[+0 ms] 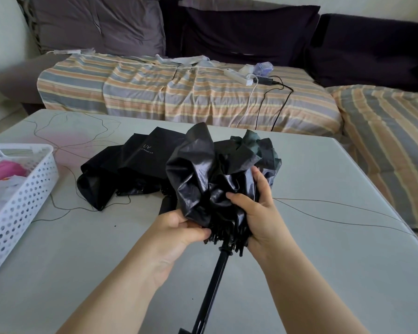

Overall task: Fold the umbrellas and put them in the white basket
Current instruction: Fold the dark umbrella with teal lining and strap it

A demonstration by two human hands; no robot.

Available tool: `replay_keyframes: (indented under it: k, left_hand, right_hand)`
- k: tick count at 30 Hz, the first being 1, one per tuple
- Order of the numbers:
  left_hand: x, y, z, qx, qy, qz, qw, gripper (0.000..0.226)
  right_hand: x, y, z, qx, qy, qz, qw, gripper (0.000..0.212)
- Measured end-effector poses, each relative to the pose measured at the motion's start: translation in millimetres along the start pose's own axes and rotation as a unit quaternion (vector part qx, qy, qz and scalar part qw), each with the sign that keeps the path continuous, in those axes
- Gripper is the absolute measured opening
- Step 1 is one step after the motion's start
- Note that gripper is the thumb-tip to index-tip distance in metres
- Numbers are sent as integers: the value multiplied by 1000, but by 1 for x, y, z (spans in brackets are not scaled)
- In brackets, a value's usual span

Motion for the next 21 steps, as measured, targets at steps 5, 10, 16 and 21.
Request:
replay_keyframes:
  k: [5,10,16,21]
  left_hand:
    - [3,4,-1,2,27,-28,999,20]
    - [8,11,-6,28,2,-43,999,21]
    - [3,7,-3,61,29,-21,997,19]
    - [2,6,-1,114,-6,7,993,19]
  right_hand:
    - [1,0,2,66,-3,9,998,73]
    - [-2,7,4,117,10,19,993,97]
    - [-6,13,7,101,5,10,995,93]
    - [-4,10,6,187,-14,12,982,102]
Point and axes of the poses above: each hand's wrist, its own x-axis away from the middle knuckle, its own z-axis out of the back of the hand, y = z × x, the point moved 8 cm from there along -x, towards the middle knuckle, and after that the axes turned 6 degrees about y, right-handed, at the moved point
